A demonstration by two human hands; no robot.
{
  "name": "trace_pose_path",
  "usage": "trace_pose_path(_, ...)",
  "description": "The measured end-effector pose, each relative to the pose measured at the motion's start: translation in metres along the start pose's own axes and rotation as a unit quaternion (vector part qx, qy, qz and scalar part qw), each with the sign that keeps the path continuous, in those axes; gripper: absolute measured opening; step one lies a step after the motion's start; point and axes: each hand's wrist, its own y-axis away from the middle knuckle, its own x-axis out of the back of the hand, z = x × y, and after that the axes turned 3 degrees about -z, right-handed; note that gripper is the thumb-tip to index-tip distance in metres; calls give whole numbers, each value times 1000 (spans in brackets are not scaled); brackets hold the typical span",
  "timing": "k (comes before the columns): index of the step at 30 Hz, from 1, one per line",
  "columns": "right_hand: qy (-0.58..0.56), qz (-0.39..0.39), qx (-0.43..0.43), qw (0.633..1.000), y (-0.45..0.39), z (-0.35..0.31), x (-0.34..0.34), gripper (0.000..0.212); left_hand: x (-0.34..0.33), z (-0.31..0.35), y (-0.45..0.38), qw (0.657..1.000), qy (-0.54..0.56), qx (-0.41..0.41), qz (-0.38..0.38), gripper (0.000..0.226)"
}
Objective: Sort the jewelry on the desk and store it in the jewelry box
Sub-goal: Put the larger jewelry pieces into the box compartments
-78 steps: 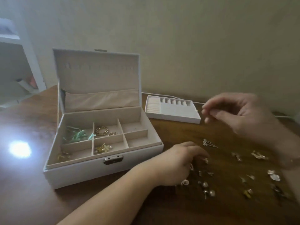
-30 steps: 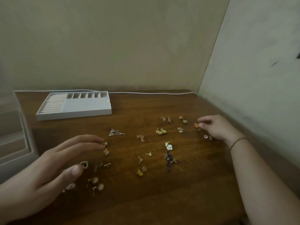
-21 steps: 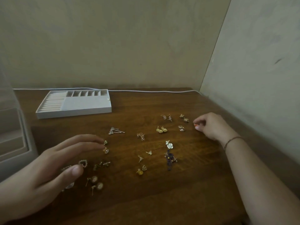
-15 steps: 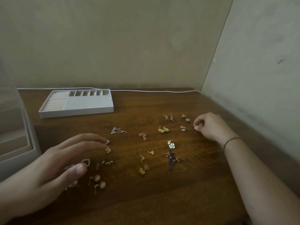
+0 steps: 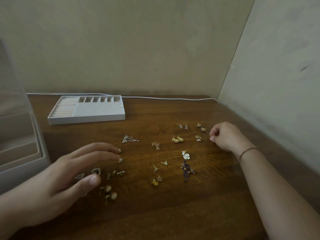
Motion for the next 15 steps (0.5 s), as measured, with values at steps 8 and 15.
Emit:
trace_pose_path(8,-138,57,46,988,5,9,-5,12,6,-2,0,999,-36,-33,-24,55)
trace_pose_path(15,-482,80,49,871,10,13,2,21,11,-6,1,998,-30,-29,-42,51)
